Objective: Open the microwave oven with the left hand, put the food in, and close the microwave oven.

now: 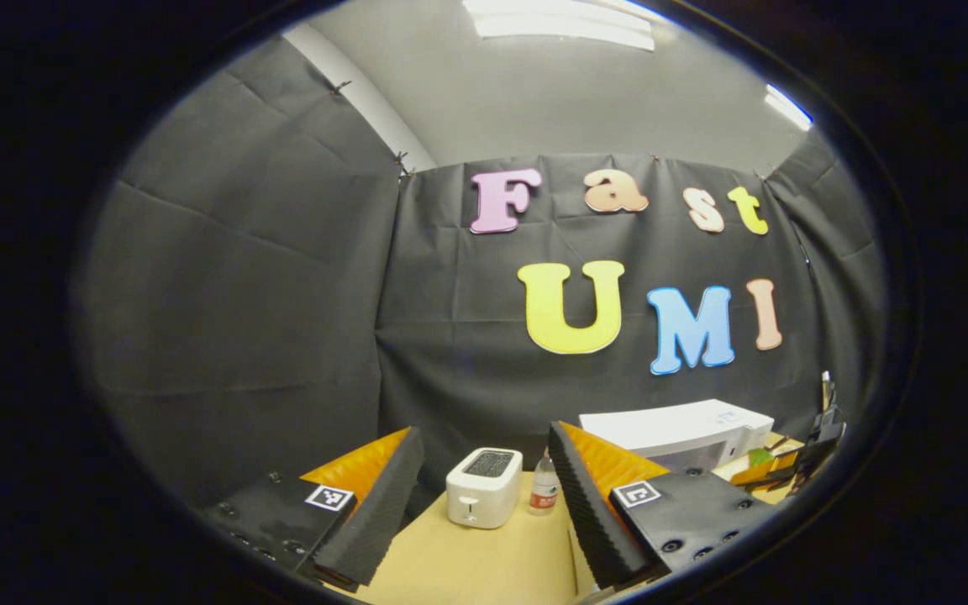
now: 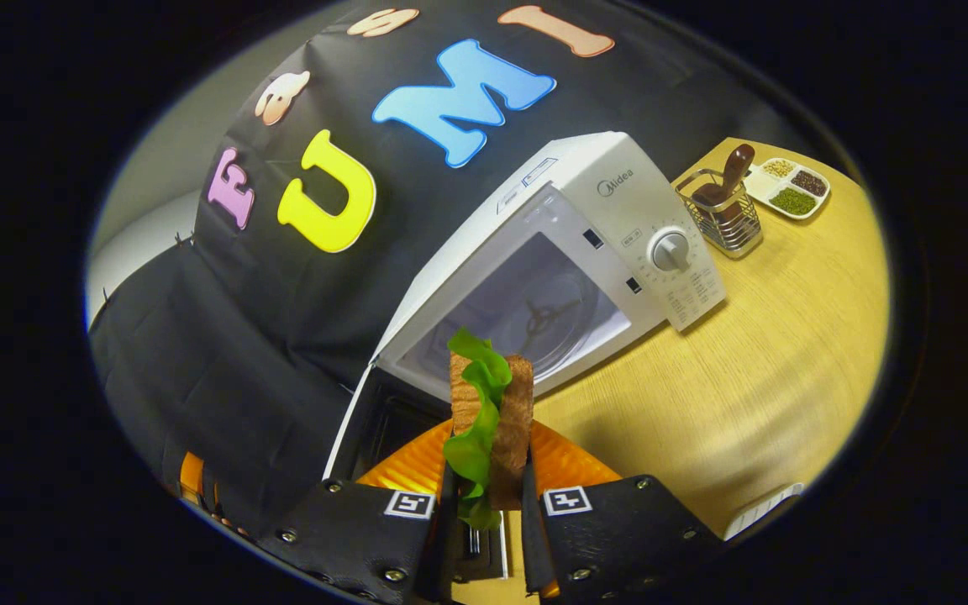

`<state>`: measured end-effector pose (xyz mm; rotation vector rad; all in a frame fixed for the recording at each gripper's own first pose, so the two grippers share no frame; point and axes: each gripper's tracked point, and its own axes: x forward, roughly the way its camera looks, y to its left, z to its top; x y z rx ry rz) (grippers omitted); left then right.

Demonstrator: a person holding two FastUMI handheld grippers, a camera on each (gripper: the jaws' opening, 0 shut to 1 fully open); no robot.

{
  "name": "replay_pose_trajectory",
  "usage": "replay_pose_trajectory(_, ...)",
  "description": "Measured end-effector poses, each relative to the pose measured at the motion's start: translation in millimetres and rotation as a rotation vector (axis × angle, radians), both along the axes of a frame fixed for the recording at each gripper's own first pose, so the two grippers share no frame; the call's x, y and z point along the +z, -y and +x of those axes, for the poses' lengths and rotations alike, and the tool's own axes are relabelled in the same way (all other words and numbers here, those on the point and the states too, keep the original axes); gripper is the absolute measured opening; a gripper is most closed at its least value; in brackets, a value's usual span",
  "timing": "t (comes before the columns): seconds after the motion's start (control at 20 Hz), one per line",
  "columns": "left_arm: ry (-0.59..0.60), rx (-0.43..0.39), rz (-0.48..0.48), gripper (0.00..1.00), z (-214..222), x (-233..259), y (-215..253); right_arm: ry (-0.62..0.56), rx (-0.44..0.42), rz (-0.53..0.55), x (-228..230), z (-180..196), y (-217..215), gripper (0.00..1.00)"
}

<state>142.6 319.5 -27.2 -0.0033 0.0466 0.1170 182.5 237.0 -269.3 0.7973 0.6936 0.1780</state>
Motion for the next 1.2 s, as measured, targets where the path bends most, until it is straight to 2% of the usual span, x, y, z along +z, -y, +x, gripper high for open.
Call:
replay_pose_trajectory(0.05, 0.004, 0.000, 0.004, 0.97, -1, 2, -4, 0.014, -0.022, 0.006, -2, 9, -2, 0.33)
replay_pose_trajectory(0.6, -0.049, 0.020, 0.030, 0.95, 3, -18, -39, 0.046, -0.139, 0.039, -64, 93, -39, 0.32)
replay_pose_trajectory(0.65, -0.056, 0.029, 0.024, 0.97, 1, -20, -41, 0.053, -0.155, 0.038, -69, 101, -40, 0.32)
replay_pose_trajectory(0.75, -0.077, 0.040, 0.021, 0.95, -6, -29, -45, 0.079, -0.169, 0.013, -76, 118, -42, 0.32)
replay_pose_trajectory(0.85, -0.105, 0.058, 0.050, 0.96, -12, -37, -52, 0.082, -0.180, -0.010, -86, 133, -41, 0.32)
replay_pose_trajectory(1.15, -0.120, 0.085, 0.080, 0.96, -22, -42, -60, 0.010, -0.217, -0.036, -116, 155, -32, 0.32)
replay_pose_trajectory(1.2, -0.120, 0.092, 0.083, 0.97, -23, -43, -63, 0.005, -0.206, -0.054, -118, 157, -31, 0.38)
